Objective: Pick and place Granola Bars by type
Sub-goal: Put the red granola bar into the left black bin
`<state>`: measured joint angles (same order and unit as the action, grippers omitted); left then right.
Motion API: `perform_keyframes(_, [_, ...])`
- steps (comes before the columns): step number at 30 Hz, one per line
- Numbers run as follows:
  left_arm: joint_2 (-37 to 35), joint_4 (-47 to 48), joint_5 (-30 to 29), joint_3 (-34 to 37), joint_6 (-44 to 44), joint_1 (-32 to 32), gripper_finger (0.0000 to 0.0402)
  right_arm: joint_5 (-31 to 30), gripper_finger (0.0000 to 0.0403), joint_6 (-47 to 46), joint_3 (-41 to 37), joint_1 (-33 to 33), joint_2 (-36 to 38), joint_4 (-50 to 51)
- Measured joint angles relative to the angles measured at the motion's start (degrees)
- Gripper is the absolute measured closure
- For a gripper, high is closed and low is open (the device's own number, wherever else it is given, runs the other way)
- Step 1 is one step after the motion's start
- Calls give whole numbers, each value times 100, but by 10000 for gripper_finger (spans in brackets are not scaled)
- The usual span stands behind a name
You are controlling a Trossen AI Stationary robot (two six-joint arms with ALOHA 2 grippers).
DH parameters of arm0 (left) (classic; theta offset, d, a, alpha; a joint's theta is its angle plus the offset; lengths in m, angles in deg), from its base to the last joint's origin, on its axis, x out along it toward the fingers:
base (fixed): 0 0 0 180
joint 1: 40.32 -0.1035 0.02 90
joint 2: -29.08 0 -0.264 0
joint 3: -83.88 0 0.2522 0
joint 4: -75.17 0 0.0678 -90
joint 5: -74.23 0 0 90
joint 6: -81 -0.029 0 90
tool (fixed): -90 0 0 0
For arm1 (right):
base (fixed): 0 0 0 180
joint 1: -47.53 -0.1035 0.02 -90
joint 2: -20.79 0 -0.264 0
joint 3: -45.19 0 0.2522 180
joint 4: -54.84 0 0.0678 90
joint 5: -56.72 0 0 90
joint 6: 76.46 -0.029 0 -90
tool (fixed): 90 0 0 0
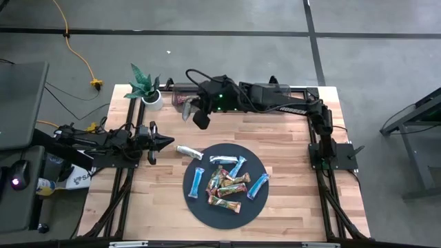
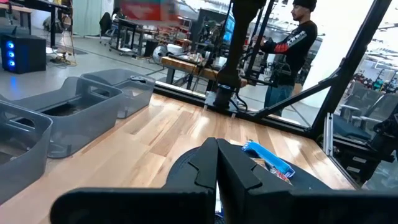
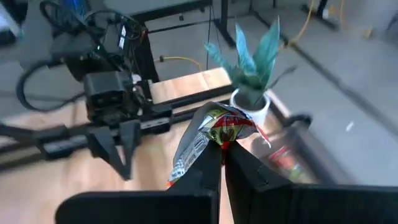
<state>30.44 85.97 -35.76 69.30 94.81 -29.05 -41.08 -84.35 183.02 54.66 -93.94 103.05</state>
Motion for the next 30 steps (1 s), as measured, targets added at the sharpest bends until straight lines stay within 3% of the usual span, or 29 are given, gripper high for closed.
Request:
perform_keyframes(6, [0, 0, 0, 1, 0, 0, 400, -390, 402, 1053, 0, 119, -42, -48])
perform_keyframes(16, [0, 0, 0, 0, 0, 0, 400, -145, 403, 2395, 0, 568, -68, -1028])
perform_keyframes(30, [0, 0, 0, 1, 0, 0, 400, 749, 403, 2103, 0, 1262, -741, -1854])
